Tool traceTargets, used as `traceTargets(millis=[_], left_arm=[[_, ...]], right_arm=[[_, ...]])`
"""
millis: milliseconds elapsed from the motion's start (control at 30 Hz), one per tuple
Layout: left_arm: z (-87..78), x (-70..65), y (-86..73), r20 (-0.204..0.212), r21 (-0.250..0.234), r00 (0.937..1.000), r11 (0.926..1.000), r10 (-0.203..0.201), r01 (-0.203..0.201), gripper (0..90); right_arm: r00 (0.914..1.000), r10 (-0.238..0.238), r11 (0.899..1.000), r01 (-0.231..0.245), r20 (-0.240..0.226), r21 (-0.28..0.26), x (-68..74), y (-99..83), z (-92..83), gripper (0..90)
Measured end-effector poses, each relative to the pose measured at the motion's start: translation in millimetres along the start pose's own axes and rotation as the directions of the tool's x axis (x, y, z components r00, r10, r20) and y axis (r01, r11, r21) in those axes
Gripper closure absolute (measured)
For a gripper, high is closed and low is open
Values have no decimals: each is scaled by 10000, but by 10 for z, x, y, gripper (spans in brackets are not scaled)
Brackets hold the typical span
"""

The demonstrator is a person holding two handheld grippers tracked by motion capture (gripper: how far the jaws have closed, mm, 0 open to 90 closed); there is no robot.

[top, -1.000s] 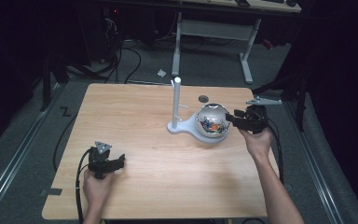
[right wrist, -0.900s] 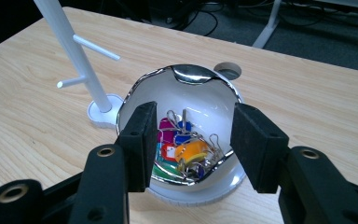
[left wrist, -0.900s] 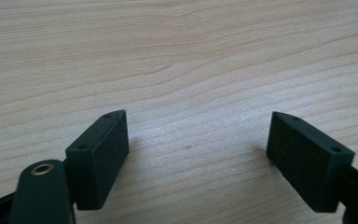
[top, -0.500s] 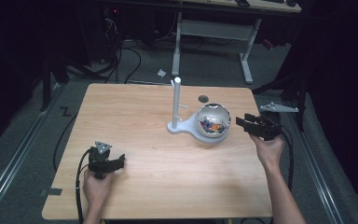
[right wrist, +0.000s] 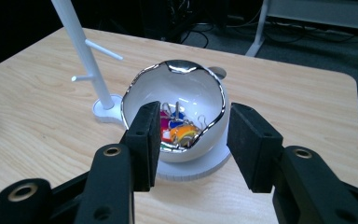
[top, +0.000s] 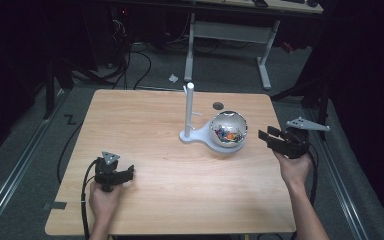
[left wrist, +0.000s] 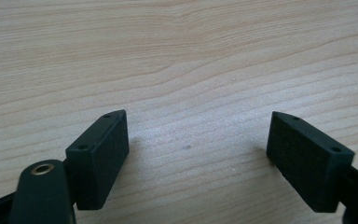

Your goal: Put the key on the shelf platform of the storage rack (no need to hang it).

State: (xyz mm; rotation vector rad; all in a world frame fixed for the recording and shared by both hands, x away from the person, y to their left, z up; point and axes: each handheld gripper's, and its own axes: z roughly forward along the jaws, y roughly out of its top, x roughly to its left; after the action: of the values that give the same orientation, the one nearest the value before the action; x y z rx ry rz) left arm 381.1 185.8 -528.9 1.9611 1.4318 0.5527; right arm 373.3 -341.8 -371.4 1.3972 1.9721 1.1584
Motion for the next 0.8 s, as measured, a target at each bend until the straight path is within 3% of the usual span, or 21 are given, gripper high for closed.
traceTargets(millis=[433,800], left_arm=[[0,-1,0,3,-1,10000,10000,19,-19,213],[0,-1,0,0,0,10000,10000,19,-19,213]], right_arm=[[9994,319,9992,-316,114,-238,-28,-263,-214,555],[9981,614,9976,-614,-14,-314,-17,-448,-264,549]])
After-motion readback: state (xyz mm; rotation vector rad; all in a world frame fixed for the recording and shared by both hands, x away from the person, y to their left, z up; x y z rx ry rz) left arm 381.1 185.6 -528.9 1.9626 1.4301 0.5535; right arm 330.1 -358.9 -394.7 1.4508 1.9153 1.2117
